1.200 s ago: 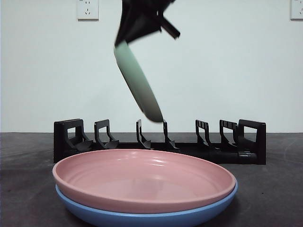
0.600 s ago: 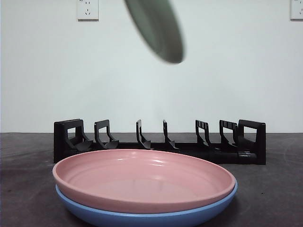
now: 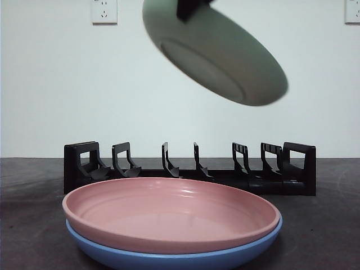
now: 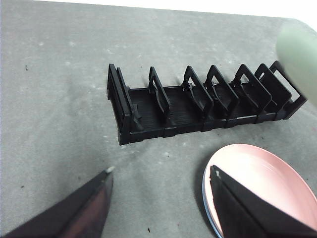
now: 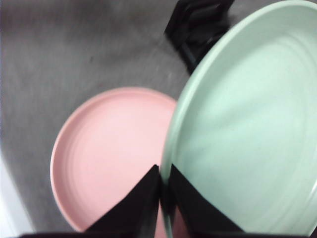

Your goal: Place the plate

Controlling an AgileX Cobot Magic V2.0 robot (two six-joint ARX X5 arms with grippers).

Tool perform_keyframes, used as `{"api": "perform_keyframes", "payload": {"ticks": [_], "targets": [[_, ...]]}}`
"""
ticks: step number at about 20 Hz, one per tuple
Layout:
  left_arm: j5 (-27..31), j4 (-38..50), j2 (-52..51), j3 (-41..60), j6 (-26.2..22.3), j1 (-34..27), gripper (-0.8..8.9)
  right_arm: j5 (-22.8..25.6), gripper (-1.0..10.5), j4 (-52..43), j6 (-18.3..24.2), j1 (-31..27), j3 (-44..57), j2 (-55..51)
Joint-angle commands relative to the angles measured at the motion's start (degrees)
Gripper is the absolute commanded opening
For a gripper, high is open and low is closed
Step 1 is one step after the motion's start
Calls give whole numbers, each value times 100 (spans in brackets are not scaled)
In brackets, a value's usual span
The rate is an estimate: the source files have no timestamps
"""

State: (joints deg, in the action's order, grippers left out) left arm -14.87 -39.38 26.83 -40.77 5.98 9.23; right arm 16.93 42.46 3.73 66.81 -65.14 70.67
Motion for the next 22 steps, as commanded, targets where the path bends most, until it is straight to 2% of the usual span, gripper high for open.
{"api": "perform_keyframes", "payload": {"ticks": [1, 5, 9, 17, 22], "targets": [[11, 83, 9, -87, -33, 0, 304, 284, 17, -146, 332, 501, 365, -9], [11, 74, 9, -87, -31, 0, 304, 192, 17, -170, 356, 1086, 861, 2], [11, 76, 9, -87, 94, 0, 304, -507, 17, 282, 903, 1279, 890, 92], [11, 28, 9, -87, 92, 0, 304, -654, 17, 472, 1950, 1259, 890, 501], [11, 24, 9, -87, 92, 0, 304, -643, 17, 470, 2100, 1250, 890, 1034]]}}
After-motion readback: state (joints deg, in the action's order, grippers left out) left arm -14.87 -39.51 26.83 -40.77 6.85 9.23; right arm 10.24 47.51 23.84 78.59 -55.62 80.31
